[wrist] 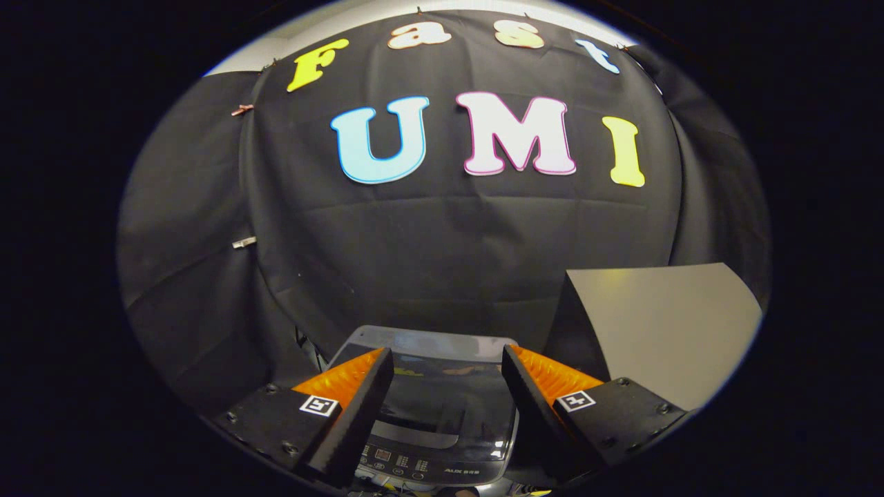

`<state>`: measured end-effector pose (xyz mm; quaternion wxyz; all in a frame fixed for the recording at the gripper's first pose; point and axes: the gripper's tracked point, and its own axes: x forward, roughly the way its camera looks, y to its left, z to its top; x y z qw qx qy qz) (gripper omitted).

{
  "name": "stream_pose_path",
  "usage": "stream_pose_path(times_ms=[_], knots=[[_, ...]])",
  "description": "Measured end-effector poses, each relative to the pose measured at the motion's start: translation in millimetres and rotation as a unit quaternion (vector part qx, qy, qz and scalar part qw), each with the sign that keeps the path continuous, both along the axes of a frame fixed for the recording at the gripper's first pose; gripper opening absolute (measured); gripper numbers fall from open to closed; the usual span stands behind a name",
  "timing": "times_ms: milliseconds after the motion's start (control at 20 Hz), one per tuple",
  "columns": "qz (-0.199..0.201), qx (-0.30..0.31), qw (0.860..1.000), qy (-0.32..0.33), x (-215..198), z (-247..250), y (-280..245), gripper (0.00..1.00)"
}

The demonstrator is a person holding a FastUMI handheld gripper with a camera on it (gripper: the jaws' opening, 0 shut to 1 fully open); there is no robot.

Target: Put the clothes into the washing machine and then close the washing machine lid.

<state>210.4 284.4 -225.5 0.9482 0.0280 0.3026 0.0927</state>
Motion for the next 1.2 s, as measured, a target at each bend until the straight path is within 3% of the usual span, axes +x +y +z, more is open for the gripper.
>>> stream_pose_path(times_ms=[300, 600, 1200], knots=[[0.034, 0.015, 0.995, -0.093, -29.5, 70.6, -10.5, 0.98], [0.035, 0.043, 0.980, -0.192, -59.7, 143.4, -50.8, 0.98], [-0.038, 0.005, 0.959, -0.280, -151.8, 195.3, -200.8, 0.98]])
